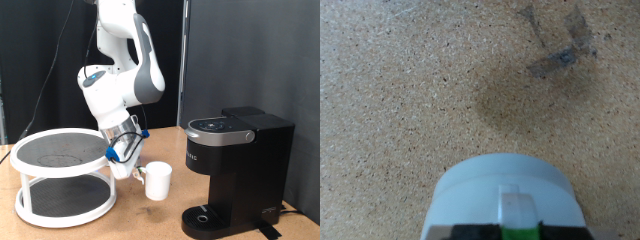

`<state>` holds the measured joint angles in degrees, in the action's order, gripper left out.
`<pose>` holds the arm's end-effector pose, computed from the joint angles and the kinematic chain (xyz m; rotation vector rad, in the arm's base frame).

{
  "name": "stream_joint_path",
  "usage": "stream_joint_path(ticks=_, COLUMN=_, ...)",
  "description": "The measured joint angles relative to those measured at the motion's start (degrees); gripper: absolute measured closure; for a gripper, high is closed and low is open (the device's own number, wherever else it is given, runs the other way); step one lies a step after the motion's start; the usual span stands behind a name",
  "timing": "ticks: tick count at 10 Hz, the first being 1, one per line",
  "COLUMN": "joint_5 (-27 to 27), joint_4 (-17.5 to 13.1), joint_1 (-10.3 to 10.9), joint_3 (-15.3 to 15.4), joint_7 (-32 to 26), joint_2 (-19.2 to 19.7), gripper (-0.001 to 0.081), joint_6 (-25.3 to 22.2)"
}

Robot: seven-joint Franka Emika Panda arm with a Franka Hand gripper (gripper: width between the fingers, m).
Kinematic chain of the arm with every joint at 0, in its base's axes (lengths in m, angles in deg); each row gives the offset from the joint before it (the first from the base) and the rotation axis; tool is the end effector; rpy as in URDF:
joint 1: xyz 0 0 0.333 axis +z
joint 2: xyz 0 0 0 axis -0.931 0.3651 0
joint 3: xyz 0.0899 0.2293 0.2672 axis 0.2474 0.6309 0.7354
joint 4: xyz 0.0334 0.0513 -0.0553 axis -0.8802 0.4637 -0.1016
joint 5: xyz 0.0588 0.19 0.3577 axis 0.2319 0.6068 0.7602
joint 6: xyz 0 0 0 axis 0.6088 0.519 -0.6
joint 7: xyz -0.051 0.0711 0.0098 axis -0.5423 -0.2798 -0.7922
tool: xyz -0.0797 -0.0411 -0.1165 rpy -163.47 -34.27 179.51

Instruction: Make a cup of coffee with the keurig machine

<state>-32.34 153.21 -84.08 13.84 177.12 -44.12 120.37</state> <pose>0.4234 -0.0714 0.2440 -0.2914 2.8935 0.5225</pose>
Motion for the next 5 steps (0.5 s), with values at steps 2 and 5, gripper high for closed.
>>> stream_joint_path(ticks=2, joint_5=3.6, joint_4=0.0, joint_1=0.1, joint_3=1.1, joint_7=-2.7, joint_2=2.1, gripper=0.0799, joint_6=2.9)
stream_joint_path(ticks=5, joint_5=12.8, joint_4=-1.1, joint_1=0.5, joint_3=3.8, joint_7=-9.0, joint_2=4.1, gripper=0.0799, joint_6=4.8)
